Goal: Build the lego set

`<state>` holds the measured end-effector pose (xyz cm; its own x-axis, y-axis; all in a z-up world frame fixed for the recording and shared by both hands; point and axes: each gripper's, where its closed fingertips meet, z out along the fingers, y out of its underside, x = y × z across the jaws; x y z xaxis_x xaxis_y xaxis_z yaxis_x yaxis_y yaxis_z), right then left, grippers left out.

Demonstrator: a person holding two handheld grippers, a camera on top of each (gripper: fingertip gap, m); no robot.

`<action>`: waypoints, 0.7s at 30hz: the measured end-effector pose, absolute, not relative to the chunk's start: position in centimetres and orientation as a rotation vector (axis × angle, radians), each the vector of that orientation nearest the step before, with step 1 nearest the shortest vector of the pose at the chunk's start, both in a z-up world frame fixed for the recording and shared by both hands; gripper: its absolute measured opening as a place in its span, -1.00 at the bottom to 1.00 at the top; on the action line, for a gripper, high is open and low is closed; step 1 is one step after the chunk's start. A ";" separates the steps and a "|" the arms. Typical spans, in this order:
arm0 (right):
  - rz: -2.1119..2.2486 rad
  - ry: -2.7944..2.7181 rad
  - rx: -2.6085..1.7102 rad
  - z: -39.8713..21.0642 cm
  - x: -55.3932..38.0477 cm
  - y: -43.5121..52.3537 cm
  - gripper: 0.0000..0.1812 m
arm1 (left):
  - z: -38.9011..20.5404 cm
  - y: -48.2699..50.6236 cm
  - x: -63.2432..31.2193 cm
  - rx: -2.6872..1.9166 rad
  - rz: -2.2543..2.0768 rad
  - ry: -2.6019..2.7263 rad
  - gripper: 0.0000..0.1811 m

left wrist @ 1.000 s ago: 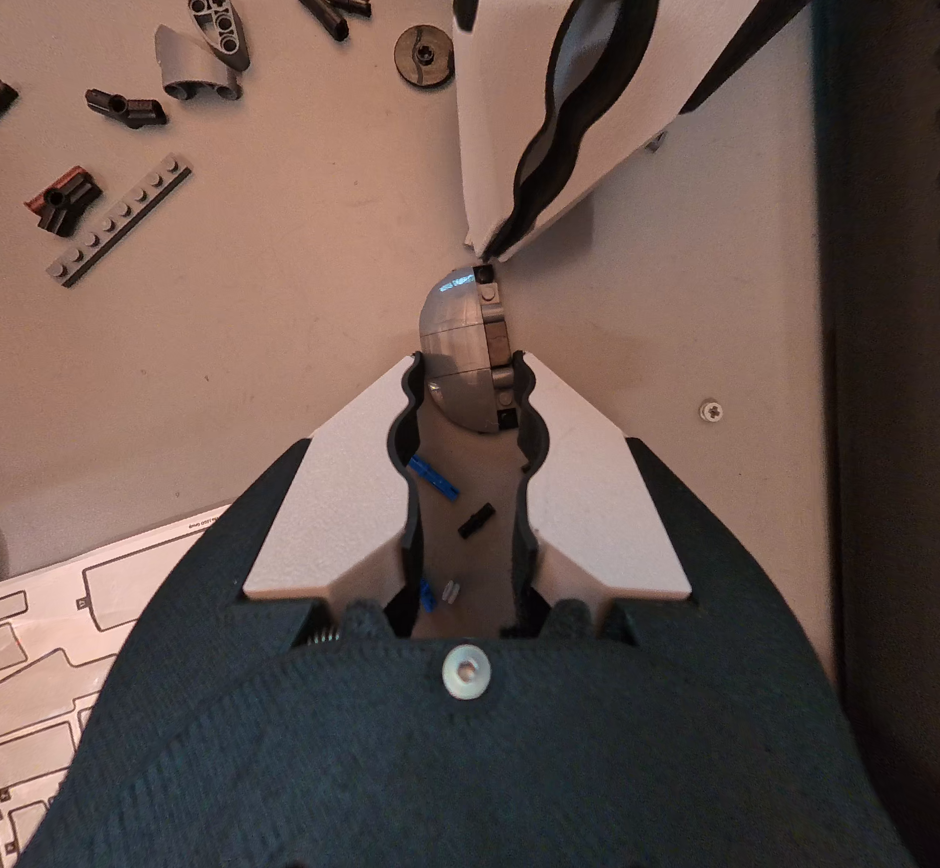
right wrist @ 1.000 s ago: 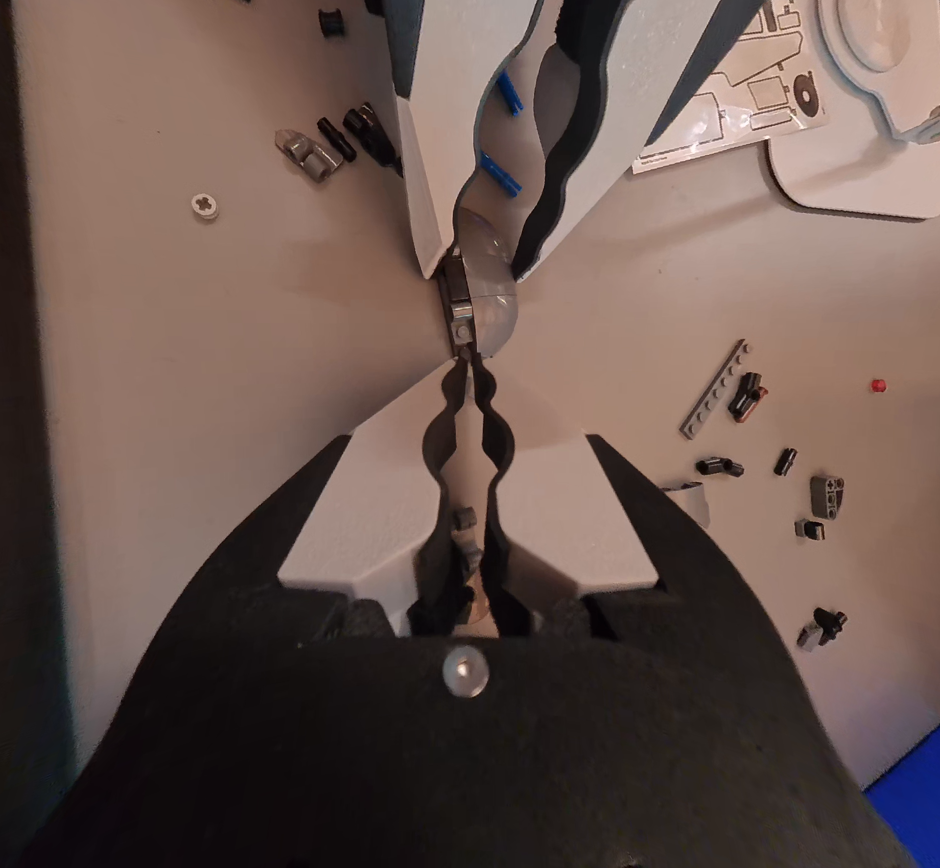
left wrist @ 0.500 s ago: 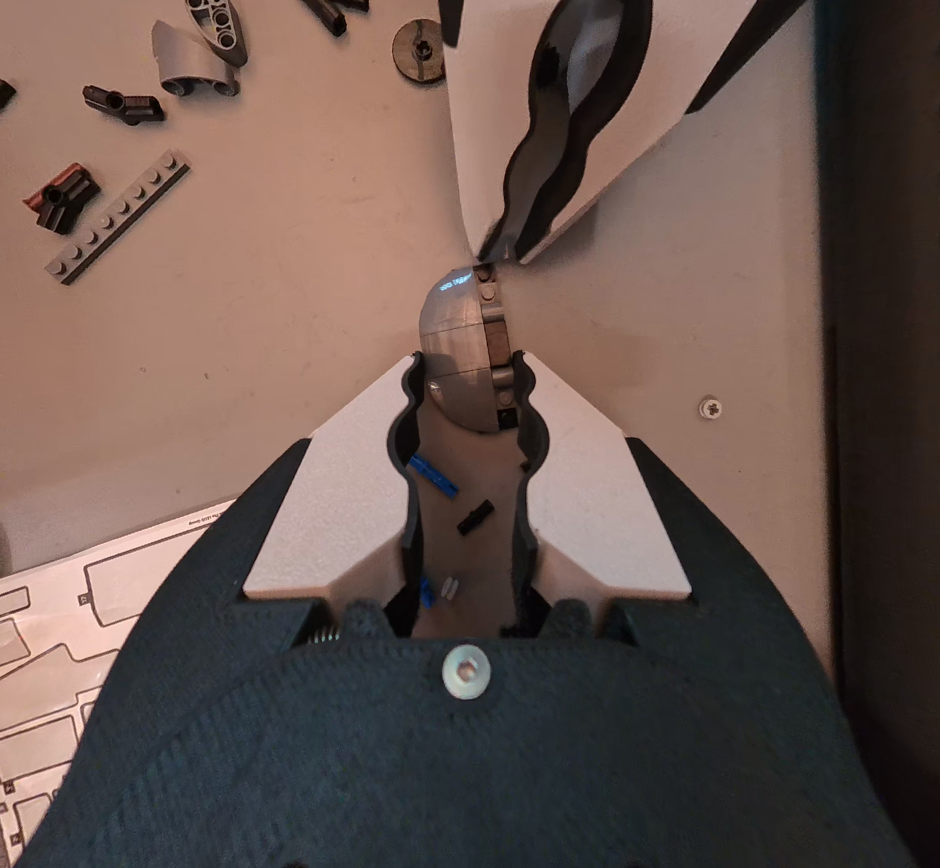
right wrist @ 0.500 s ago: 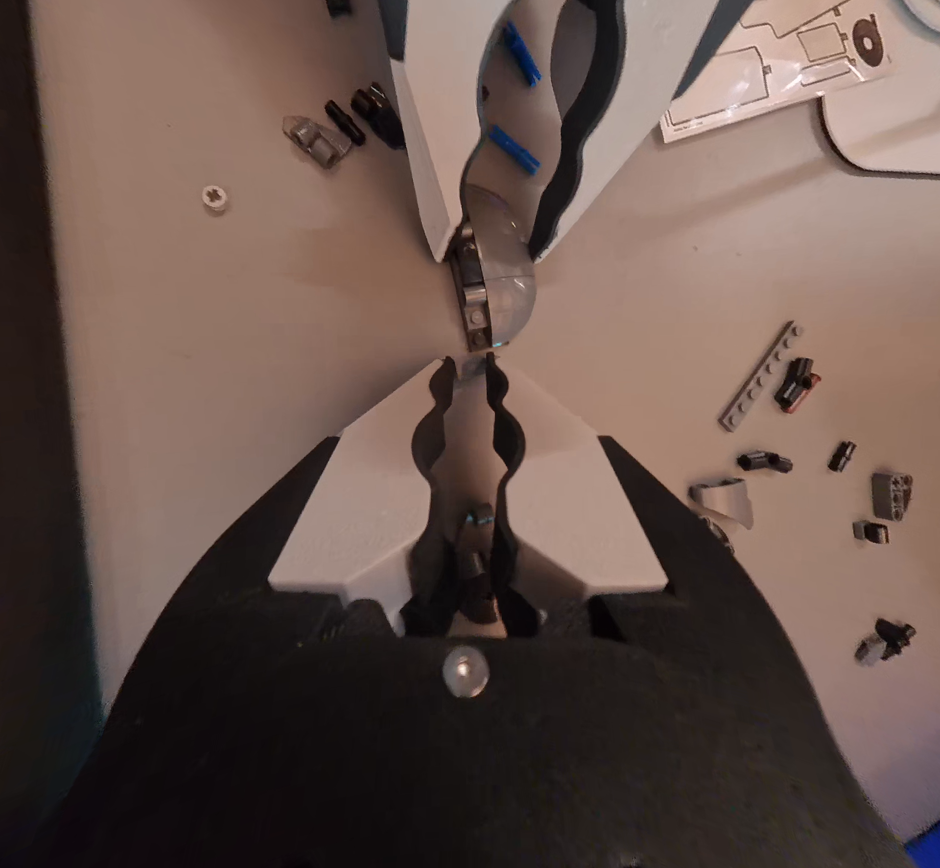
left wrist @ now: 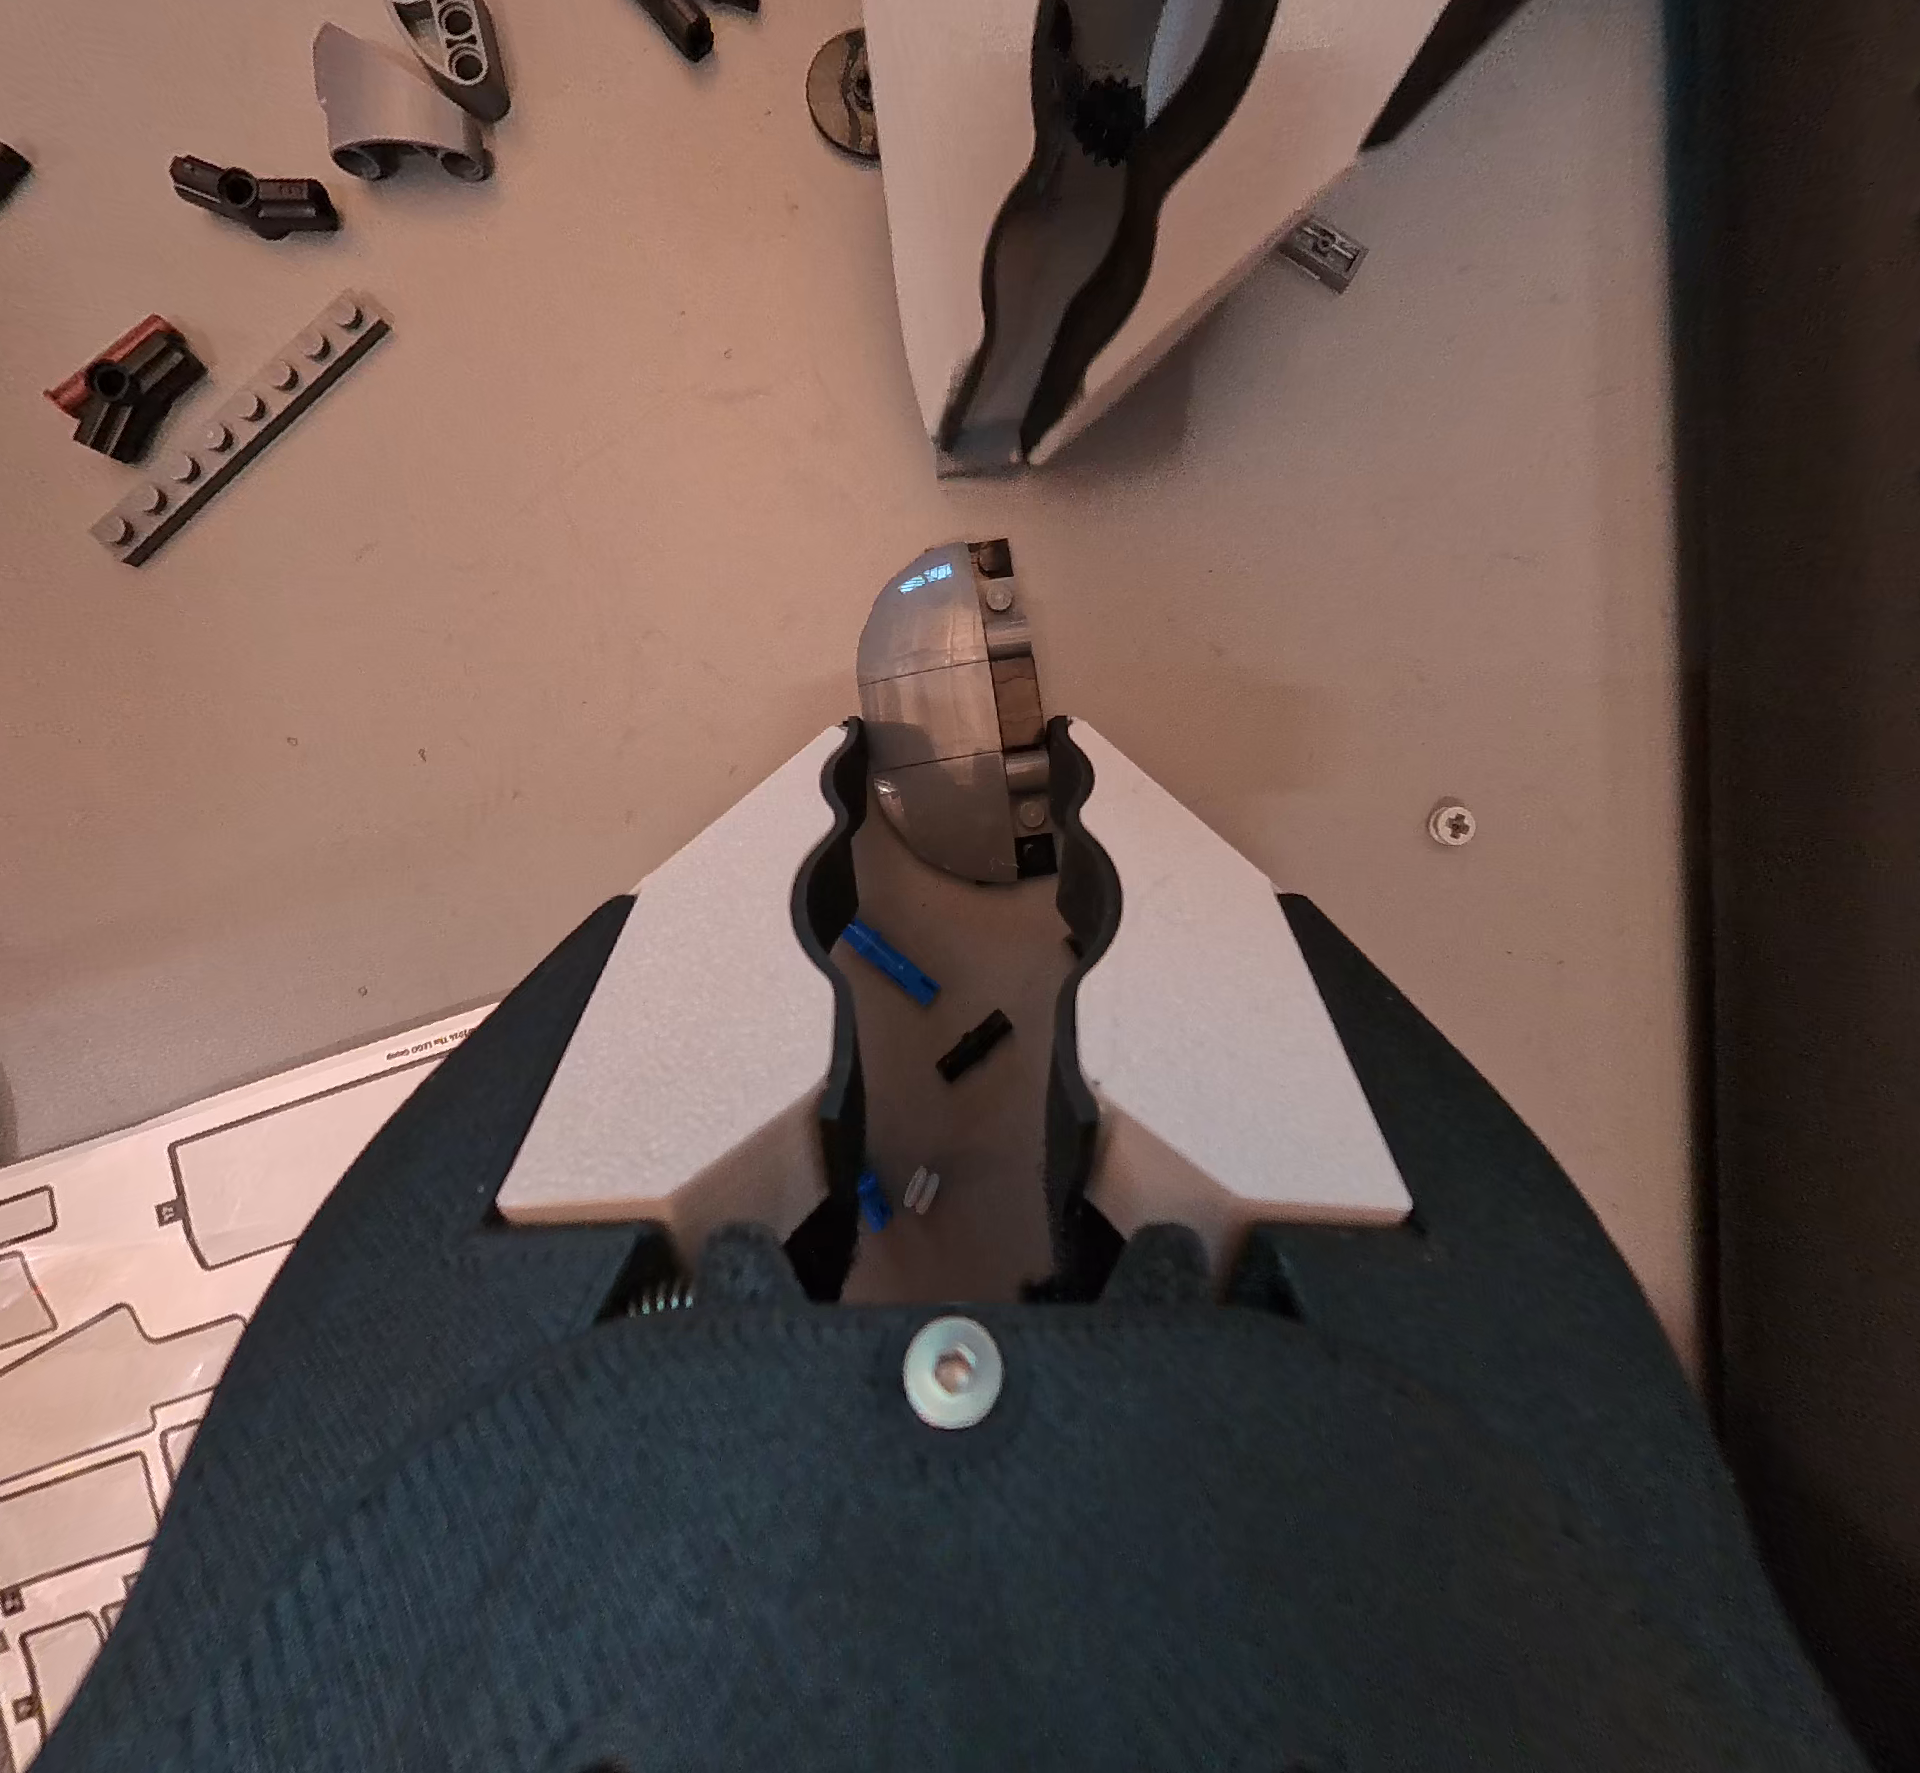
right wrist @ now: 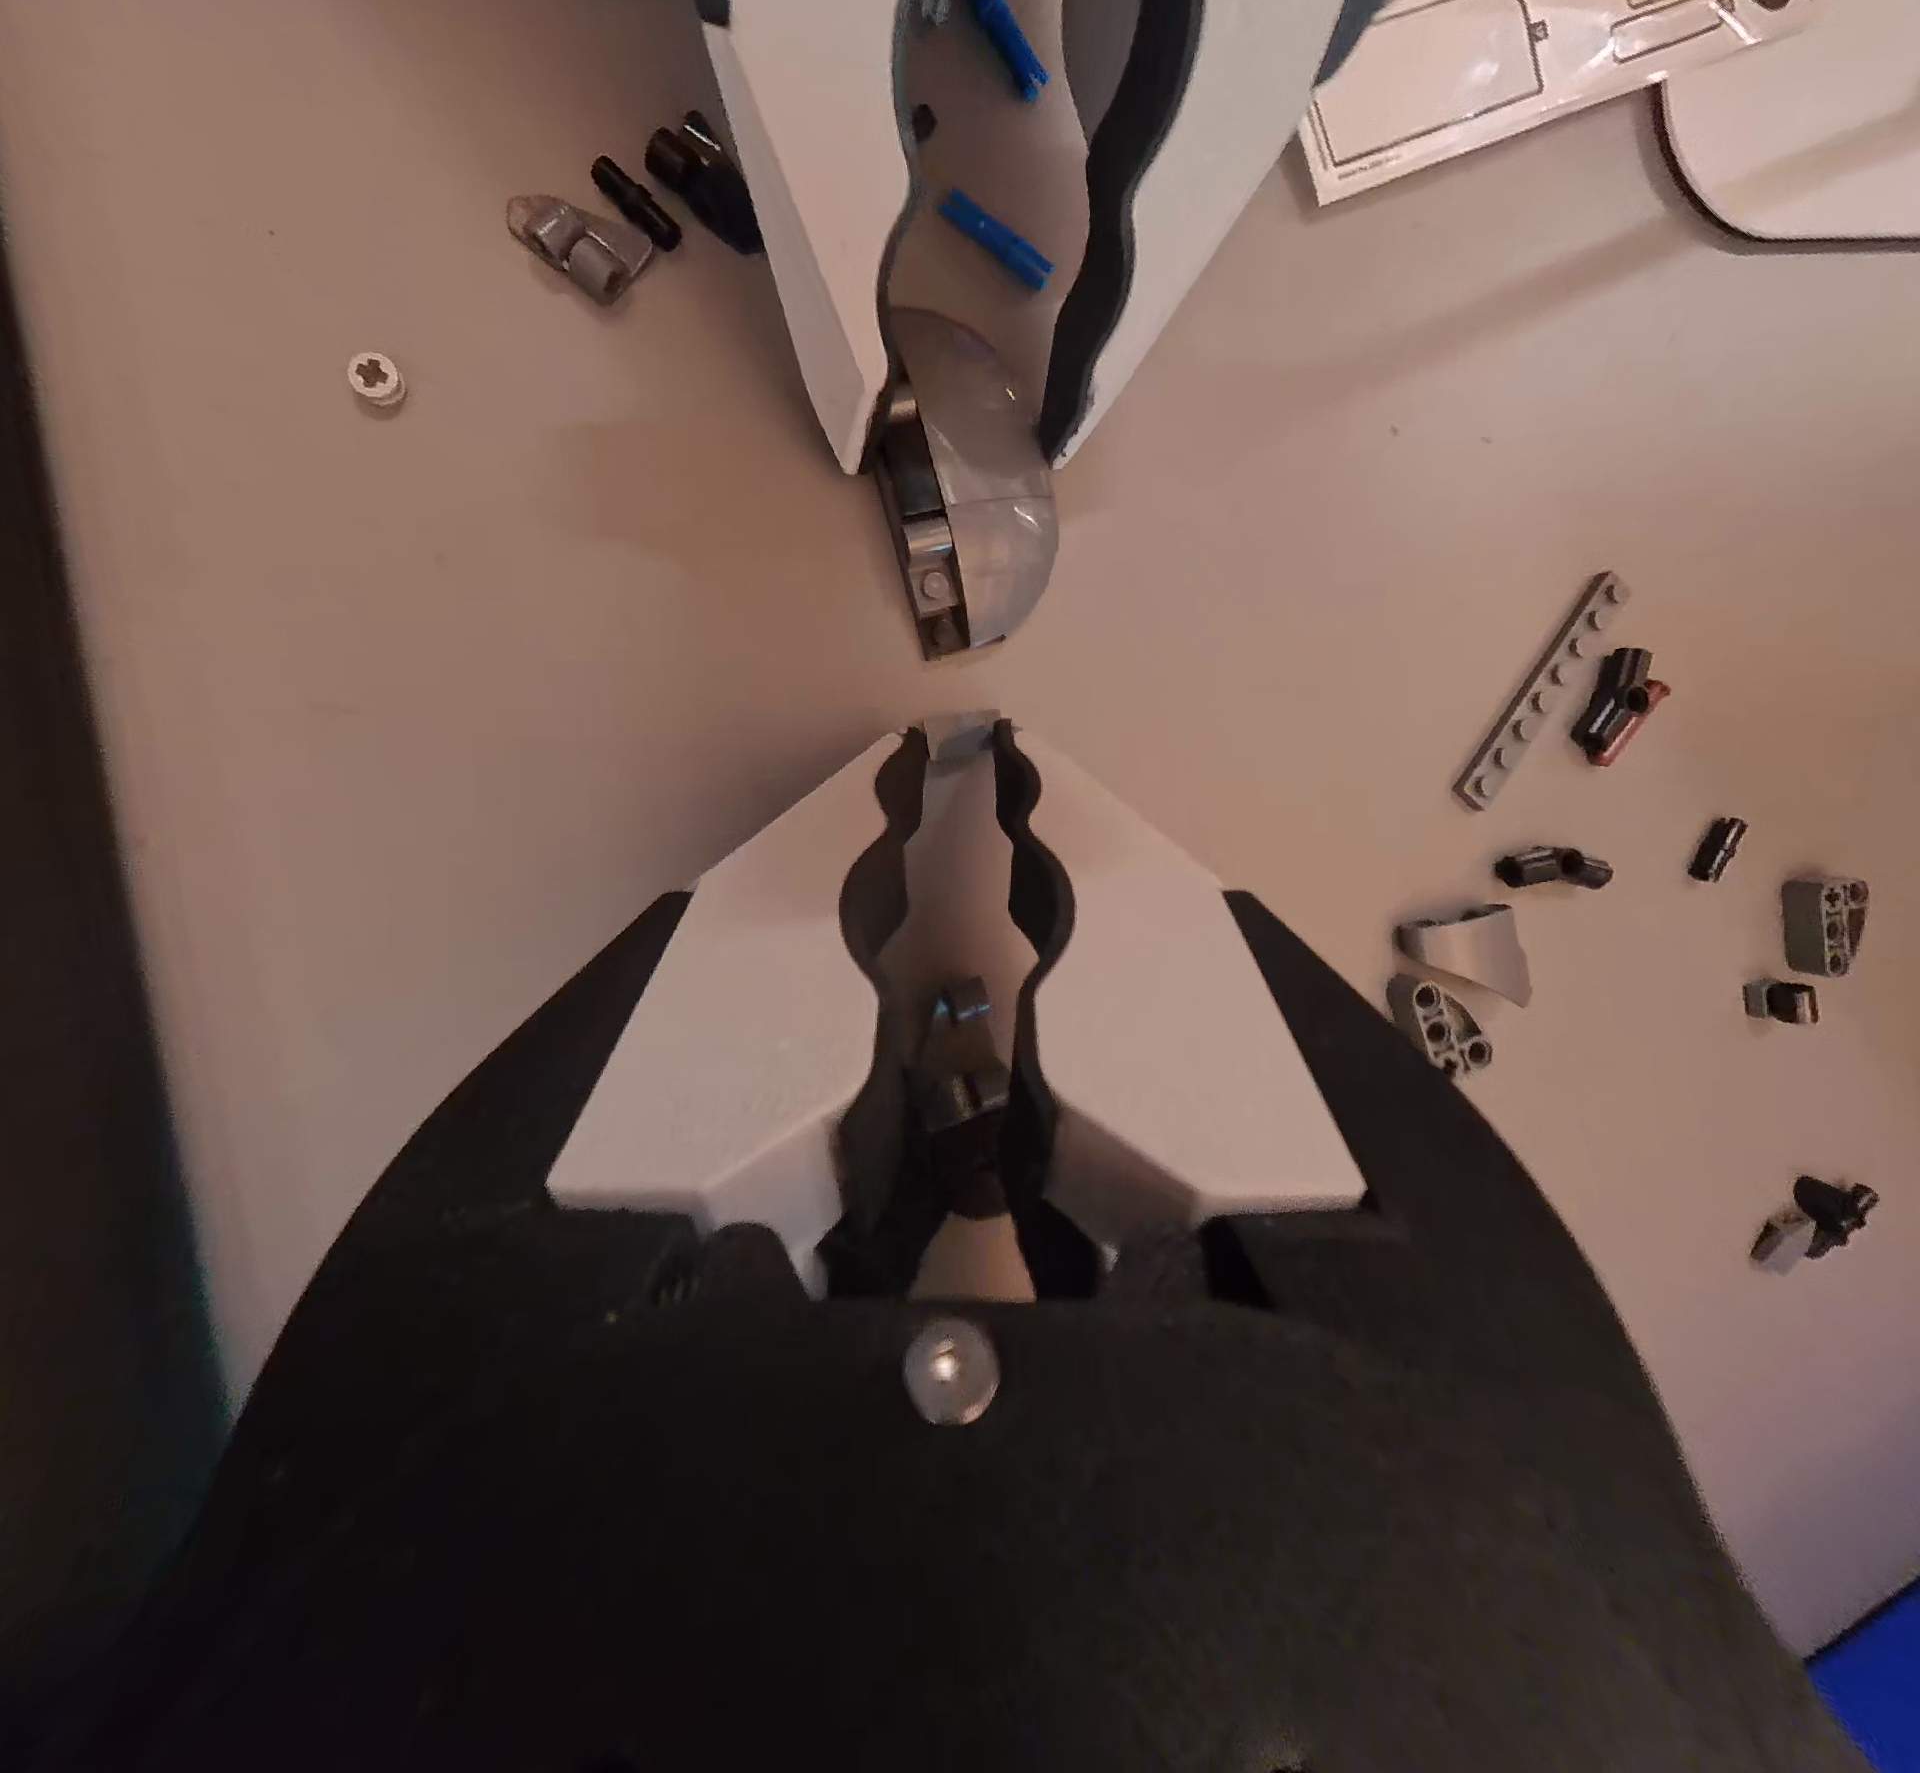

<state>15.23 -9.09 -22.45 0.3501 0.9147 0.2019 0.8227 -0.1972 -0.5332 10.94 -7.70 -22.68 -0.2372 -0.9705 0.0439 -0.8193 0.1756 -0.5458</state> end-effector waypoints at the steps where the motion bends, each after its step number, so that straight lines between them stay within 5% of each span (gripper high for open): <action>1: 0.209 -1.502 -2.060 -22.4 15.4 -9.1 -0.86 | -22.7 -7.7 10.9 -1.706 -0.678 2.143 -0.64; 21: 0.329 -1.536 -2.032 -22.4 14.4 -10.3 -0.95 | -22.7 -7.7 10.9 -1.706 -0.676 2.144 -0.65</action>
